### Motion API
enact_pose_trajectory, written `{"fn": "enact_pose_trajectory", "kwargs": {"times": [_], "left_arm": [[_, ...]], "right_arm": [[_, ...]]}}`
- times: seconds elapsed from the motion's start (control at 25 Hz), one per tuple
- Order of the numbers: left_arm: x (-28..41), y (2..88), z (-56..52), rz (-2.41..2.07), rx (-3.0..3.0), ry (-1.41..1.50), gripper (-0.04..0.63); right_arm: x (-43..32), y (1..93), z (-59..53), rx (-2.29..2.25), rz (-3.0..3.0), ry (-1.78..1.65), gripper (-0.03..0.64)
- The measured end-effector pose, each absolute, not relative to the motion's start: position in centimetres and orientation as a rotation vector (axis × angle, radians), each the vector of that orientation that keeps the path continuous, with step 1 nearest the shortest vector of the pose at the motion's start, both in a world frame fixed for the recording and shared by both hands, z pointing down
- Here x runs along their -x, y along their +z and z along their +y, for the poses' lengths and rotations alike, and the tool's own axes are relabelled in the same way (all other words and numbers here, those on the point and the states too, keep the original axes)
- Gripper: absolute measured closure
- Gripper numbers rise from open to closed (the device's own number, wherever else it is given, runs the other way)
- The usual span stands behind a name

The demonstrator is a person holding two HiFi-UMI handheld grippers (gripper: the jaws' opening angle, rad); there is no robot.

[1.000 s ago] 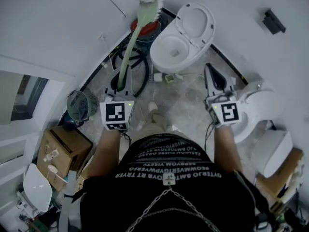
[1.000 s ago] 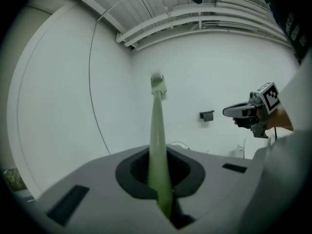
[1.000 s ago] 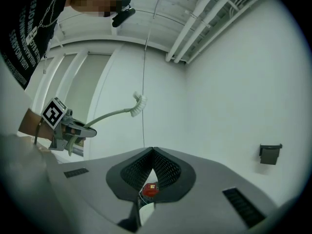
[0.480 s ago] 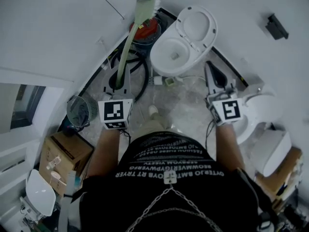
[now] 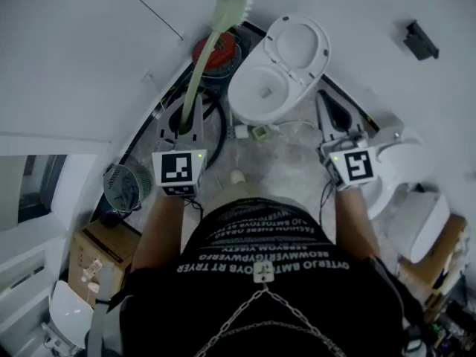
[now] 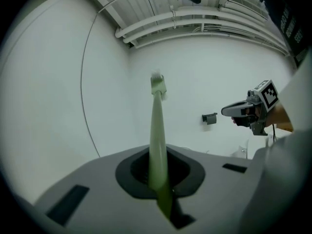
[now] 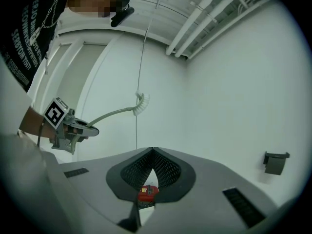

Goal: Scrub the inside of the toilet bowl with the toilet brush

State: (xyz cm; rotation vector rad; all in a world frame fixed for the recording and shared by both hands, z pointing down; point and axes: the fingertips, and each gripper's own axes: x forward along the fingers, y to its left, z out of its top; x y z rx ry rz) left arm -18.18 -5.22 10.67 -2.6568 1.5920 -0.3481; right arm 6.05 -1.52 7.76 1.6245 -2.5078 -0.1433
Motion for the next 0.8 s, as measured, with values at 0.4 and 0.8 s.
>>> {"fn": "enact_pose_trajectory", "kwargs": {"times": [0.4,0.8], "left_arm": [[19.6,12.2,-7.4,1.557,2.69,-0.353,0.595],[19.6,15.6,-8.4,1.571,2.724,-0.424,0.594]], "right_arm": [[-4.6,8.4,-3.4,-1.656,-2.482,-0.145,0.614],[-5.9,9.3,-4.7,-1.68,-2.451,-0.152,0.614]]}}
